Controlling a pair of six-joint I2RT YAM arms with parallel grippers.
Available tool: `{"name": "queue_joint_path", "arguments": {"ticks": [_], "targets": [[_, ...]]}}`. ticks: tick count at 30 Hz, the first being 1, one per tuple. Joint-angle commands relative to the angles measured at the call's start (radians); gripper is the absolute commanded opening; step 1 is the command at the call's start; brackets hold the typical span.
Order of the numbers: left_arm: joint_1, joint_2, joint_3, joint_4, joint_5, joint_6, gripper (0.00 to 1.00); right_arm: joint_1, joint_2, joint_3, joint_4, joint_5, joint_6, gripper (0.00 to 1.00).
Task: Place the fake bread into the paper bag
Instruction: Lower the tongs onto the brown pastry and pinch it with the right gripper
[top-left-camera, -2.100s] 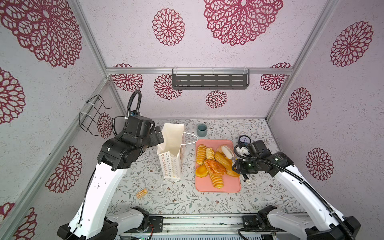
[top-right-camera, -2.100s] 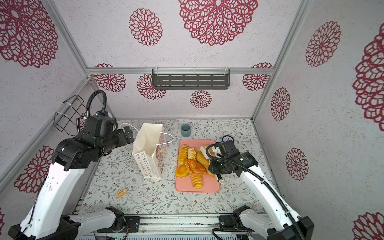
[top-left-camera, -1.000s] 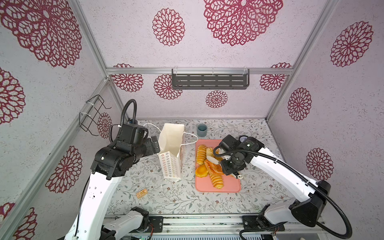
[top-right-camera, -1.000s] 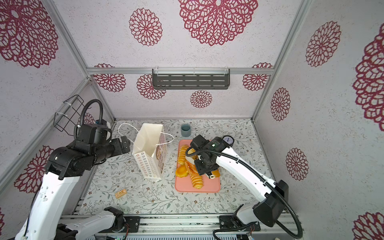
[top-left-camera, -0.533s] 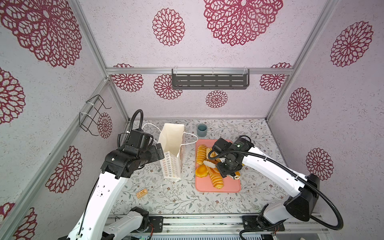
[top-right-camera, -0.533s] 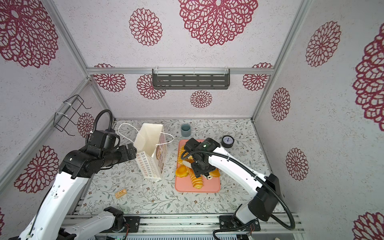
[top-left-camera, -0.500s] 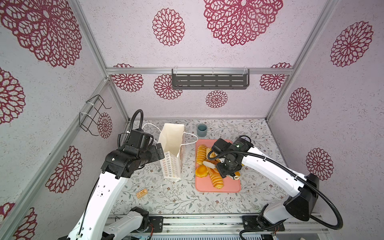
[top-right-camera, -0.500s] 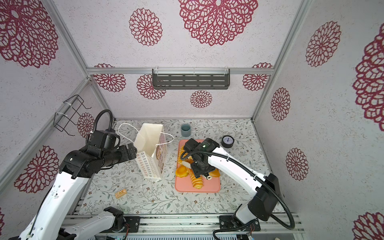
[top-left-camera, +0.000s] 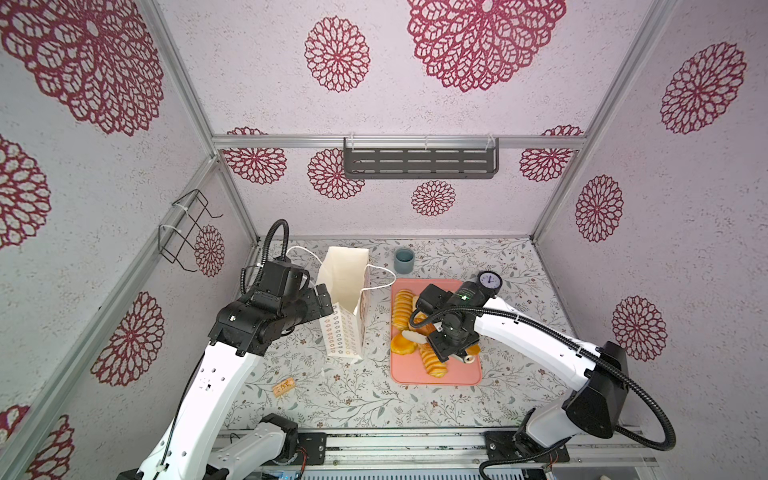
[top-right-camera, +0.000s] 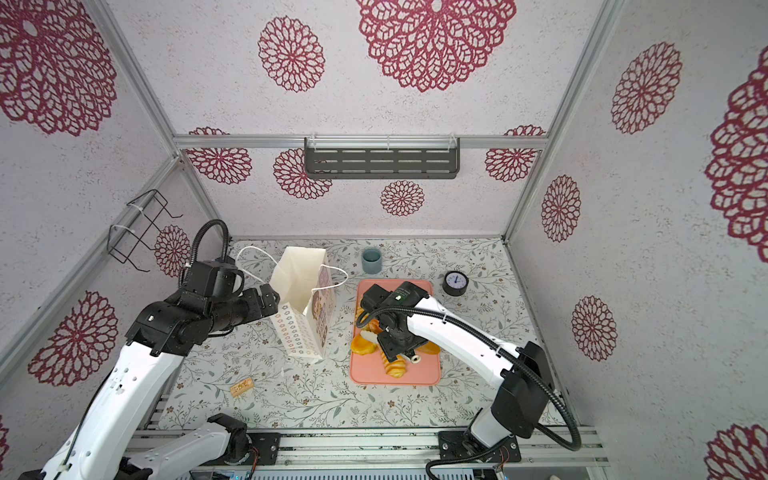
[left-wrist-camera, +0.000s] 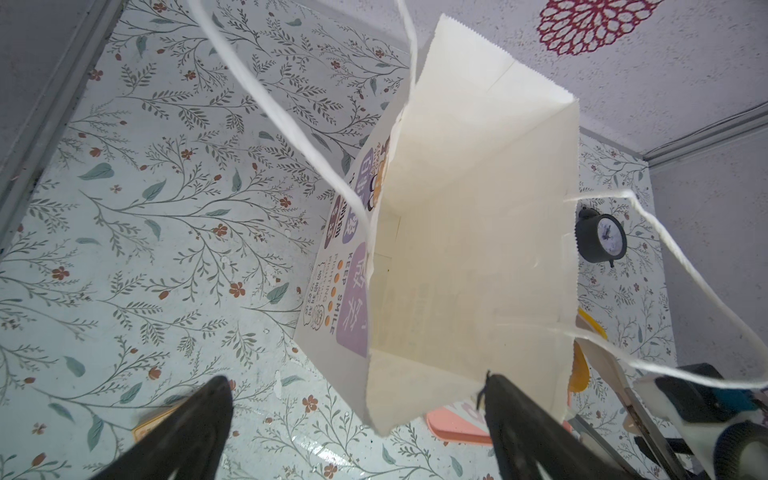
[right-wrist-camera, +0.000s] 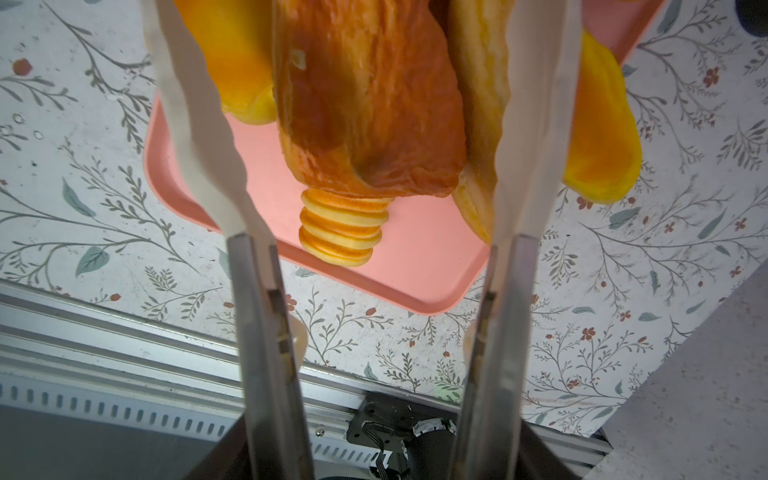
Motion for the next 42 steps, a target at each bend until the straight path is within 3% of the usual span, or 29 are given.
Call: {"name": "queue_joint_path", "arguments": {"ticks": [1,11,19,24,34,42], "targets": [[0.010,0.007,-0.003,0.049,0.011,-0.016,0.98,0.005,0.001,0.001,0.006,0.047,-0.021,0.67],[0.016,0.012,-0.012,0.063,0.018,-0.016,0.98,0.000,0.012,-0.049,0.045,0.053,-0.043,0.67],[0.021,0.032,0.008,0.076,0.027,-0.013,0.98,-0.035,-0.009,-0.089,0.068,0.032,-0.059,0.60],[0.023,0.037,0.014,0.080,0.030,-0.014,0.98,-0.071,-0.026,-0.102,0.082,0.010,-0.067,0.52],[0.029,0.041,0.035,0.074,0.030,-0.010,0.98,-0.078,-0.054,-0.061,0.083,-0.008,-0.055,0.26],[0.038,0.045,0.053,0.062,0.028,-0.003,0.98,-0.079,-0.082,-0.028,0.078,0.004,-0.040,0.16]]}}
